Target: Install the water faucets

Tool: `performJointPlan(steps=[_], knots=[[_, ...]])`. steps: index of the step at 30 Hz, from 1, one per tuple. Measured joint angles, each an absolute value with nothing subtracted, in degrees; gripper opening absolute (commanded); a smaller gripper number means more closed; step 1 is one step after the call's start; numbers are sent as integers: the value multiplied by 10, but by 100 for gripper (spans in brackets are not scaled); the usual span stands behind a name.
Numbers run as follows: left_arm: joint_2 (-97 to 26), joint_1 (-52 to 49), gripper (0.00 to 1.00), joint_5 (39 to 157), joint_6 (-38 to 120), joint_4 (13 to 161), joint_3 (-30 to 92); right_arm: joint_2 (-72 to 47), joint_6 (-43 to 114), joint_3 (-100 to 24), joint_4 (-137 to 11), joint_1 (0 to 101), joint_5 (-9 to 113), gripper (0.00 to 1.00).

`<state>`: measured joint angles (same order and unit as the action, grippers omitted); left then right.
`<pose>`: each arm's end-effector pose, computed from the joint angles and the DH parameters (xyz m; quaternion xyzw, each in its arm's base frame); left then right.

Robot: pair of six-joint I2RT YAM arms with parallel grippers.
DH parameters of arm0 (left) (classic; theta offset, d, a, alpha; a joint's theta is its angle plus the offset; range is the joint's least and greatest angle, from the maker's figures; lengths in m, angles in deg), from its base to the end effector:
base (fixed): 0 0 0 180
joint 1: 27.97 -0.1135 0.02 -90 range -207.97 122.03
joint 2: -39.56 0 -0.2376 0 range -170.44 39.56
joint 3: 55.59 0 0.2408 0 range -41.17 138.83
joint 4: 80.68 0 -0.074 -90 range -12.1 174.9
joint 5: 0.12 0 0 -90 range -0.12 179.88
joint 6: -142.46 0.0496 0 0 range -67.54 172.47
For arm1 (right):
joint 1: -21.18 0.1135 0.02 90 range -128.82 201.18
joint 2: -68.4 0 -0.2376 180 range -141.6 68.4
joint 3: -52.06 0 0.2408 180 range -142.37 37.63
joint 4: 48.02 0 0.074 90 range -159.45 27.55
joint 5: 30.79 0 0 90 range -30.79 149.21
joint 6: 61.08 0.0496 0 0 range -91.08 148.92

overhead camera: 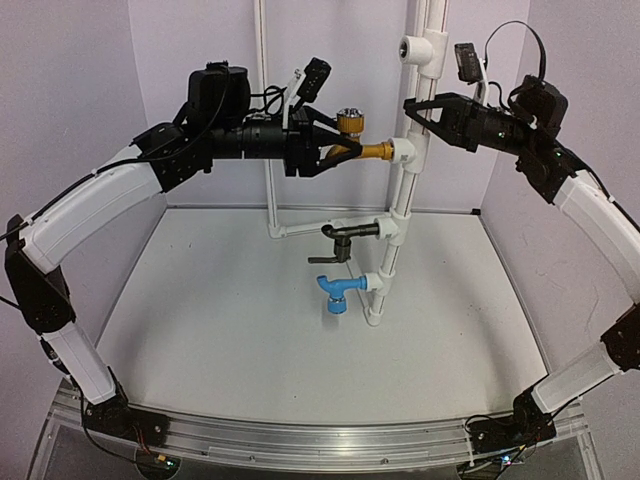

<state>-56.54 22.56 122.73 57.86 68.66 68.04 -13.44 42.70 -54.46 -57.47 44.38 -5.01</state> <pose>0.2171 -0.3060 0.4547 0.4983 0.5240 -0.4427 0.5302 0.2557 0.1582 0.4743 -0.4632 0.4779 0.5195 0.5359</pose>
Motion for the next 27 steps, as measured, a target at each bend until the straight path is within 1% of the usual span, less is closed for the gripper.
performJointPlan(steps=[2,7,13,23,27], knots=[[-565,228,62,1224,598,675,694,-134,427,-545,-575,444,-50,6],[-566,244,63,1210,644,662,733,-134,427,-545,-575,444,-49,5],[-573,270,60,1198,689,636,775,-135,427,-545,-574,444,-49,5],[-574,312,59,1179,726,572,788,-137,427,-545,-573,444,-49,4],[-570,324,57,1164,726,560,768,-137,427,-545,-573,444,-49,4]])
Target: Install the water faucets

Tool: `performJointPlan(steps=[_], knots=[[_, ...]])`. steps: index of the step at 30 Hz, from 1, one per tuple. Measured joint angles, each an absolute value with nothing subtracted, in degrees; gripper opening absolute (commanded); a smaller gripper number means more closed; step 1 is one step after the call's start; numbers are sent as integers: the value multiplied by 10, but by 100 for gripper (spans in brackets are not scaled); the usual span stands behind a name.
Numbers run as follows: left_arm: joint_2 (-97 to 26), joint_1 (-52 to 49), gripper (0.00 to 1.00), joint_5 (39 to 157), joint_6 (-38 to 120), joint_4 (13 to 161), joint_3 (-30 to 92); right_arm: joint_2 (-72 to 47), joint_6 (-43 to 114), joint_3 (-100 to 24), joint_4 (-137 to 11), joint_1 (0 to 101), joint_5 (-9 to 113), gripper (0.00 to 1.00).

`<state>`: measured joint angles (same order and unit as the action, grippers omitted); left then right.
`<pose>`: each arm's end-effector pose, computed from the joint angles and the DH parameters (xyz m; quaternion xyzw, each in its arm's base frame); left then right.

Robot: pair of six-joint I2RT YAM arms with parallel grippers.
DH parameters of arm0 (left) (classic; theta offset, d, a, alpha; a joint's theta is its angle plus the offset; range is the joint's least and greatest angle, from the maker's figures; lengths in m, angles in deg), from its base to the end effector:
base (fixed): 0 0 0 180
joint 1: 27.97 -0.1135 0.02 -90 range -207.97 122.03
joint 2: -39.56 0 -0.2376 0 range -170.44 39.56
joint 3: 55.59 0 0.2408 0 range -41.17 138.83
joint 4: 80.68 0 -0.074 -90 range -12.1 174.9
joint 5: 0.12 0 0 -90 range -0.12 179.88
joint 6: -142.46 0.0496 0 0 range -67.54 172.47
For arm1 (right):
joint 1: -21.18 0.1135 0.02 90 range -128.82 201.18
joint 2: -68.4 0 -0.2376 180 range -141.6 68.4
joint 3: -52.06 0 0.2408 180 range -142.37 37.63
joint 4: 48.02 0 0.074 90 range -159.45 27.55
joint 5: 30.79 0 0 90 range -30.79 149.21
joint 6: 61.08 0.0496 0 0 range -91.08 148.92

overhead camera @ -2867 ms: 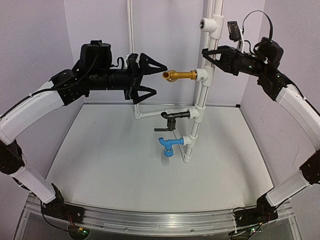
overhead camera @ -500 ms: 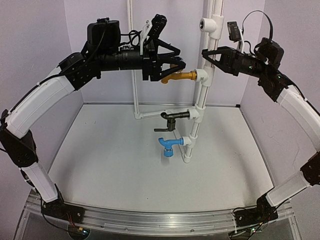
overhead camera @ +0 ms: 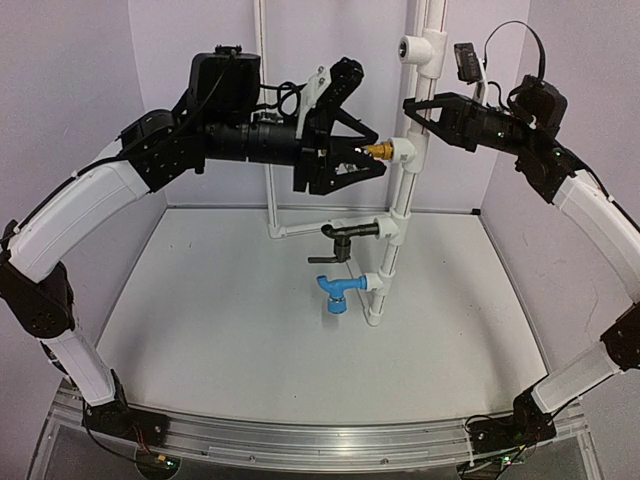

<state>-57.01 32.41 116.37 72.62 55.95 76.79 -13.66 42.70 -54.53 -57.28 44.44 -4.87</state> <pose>0.1586 -0.3237 0.4749 0.5885 0.4611 -0.3824 0.5431 0.2567 0.1589 0.4740 -0.4627 0.4778 0.5193 0.5366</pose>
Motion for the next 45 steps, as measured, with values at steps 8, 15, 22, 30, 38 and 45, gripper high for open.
performJointPlan(steps=[8,15,22,30,38,45], knots=[[-541,338,60,1100,729,550,654,-137,427,-545,-573,445,-48,4],[-528,337,66,997,692,610,555,-137,427,-545,-573,445,-48,4],[-477,335,73,939,598,762,445,-137,427,-545,-573,445,-48,4],[-419,332,80,954,465,897,347,-137,427,-545,-573,445,-49,4],[-373,327,91,964,267,848,383,-137,427,-545,-573,445,-48,4],[-373,278,100,1035,7,868,394,-137,427,-545,-573,445,-48,4]])
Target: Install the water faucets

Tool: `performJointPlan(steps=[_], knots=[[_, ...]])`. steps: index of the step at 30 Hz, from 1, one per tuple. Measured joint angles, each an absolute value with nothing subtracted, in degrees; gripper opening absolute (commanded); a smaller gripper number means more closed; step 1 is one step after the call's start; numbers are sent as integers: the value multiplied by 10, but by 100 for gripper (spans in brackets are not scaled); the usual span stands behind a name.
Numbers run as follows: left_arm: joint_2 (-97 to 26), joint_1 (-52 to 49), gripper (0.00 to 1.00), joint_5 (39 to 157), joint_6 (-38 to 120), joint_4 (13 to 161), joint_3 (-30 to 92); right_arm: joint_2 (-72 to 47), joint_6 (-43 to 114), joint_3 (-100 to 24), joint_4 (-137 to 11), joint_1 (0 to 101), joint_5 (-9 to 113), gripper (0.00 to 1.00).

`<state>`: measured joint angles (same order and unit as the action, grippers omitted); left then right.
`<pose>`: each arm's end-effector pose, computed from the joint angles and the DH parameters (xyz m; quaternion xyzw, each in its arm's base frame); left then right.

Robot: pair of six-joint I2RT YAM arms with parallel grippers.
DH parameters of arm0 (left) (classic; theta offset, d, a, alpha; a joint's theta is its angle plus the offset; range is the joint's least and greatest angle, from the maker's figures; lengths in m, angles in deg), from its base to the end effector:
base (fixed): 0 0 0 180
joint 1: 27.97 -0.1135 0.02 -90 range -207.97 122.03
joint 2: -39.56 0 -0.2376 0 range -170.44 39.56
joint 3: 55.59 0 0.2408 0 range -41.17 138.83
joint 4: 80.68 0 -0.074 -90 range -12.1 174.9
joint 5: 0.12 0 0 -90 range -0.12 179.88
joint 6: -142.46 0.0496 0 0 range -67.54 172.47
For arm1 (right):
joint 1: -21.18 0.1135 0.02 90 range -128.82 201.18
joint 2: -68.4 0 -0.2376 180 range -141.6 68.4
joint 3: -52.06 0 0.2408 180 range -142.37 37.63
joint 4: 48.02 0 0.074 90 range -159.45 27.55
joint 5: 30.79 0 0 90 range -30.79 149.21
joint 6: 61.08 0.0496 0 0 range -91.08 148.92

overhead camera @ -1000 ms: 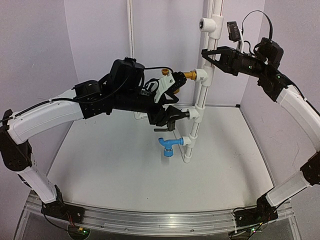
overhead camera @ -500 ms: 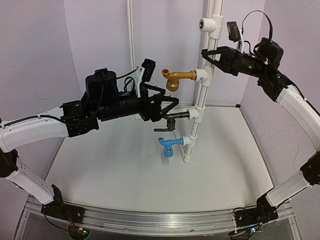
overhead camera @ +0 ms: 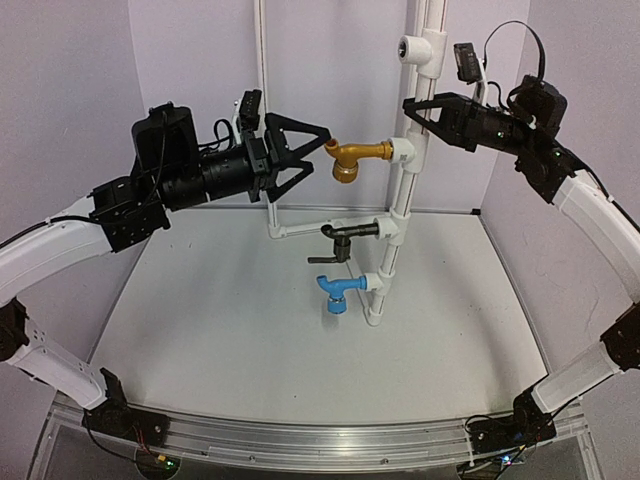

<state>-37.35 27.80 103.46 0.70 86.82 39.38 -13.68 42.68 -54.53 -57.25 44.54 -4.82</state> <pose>0.1686 -0.2684 0.4314 0.1108 0.6638 -0.6401 0.3706 0.2565 0.1594 0.4740 -0.4630 0.4775 0.5195 0.5365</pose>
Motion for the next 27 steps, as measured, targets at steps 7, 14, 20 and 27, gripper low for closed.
performJointPlan(steps=[7,14,20,27], knots=[[-406,241,100,1127,-202,925,390,-137,427,-545,-573,445,-48,4],[-472,240,100,1195,-333,979,403,-137,427,-545,-573,445,-47,4],[-509,240,100,1207,-394,1031,409,-137,427,-545,-573,445,-45,3],[-535,240,100,1206,-426,1080,434,-136,426,-545,-573,446,-45,3]])
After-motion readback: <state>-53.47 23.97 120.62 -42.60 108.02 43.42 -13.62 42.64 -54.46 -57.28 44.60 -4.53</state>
